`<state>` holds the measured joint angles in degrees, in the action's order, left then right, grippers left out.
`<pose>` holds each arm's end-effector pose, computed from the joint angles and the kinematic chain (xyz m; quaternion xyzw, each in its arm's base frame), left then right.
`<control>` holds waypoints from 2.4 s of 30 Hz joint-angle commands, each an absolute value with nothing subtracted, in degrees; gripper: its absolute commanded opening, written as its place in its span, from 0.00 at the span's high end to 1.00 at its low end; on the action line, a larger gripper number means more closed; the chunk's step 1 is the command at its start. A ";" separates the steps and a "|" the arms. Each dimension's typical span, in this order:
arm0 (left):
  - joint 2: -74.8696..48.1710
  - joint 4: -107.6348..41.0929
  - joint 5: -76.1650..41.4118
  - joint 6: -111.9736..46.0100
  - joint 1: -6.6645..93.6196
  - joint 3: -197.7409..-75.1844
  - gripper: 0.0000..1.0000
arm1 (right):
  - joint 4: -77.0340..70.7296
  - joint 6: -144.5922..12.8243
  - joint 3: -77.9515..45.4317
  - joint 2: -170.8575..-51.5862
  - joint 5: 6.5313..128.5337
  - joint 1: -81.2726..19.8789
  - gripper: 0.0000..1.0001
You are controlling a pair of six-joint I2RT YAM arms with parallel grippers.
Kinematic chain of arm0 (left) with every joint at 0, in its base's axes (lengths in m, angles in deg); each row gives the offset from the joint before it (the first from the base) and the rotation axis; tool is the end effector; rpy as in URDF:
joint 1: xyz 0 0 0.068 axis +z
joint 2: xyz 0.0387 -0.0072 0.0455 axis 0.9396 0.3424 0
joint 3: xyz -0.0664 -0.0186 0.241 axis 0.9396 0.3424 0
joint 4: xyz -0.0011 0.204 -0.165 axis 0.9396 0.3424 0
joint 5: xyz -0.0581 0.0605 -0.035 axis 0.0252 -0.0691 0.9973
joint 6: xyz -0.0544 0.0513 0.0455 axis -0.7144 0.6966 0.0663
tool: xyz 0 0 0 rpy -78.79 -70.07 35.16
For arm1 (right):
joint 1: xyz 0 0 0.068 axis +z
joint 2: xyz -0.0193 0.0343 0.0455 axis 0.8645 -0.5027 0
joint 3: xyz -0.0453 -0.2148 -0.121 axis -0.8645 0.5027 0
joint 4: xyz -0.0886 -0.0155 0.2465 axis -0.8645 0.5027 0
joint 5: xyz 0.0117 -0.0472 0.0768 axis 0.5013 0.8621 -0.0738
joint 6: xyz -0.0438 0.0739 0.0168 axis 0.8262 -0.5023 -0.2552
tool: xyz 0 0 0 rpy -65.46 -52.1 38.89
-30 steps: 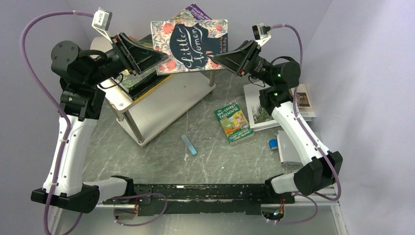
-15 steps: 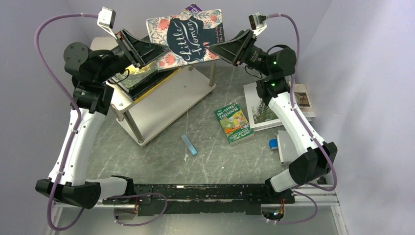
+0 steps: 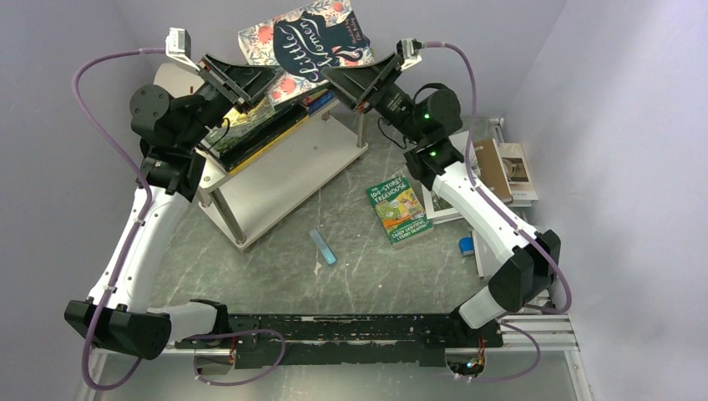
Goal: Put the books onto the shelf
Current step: Pick up the book from the center of the board, then place the book on the shelf.
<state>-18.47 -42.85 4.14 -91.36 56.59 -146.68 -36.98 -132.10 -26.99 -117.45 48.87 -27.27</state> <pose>0.2790 -0.1059 0.5078 -0.0606 0.5669 -0.6430 0.5114 0.2992 0.2319 0.4869 -0.0244 0.5099 0.7456 0.4283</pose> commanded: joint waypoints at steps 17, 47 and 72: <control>-18.60 -39.01 -1.53 -87.24 57.63 -150.95 0.54 | -24.87 -125.90 -40.26 -124.97 62.94 -29.16 1.00; -13.87 -31.26 -1.03 -76.19 61.45 -153.77 0.54 | -17.92 -134.10 -58.67 -142.91 34.79 -38.87 1.00; -14.16 -27.47 -3.11 -74.00 61.63 -152.98 0.51 | 18.34 -111.66 -79.76 -148.37 50.23 -39.12 0.35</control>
<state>-12.68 -28.23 -2.04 -75.77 61.20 -153.42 11.17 -118.44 -78.29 -148.88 46.33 -38.74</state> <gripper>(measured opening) 0.488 0.626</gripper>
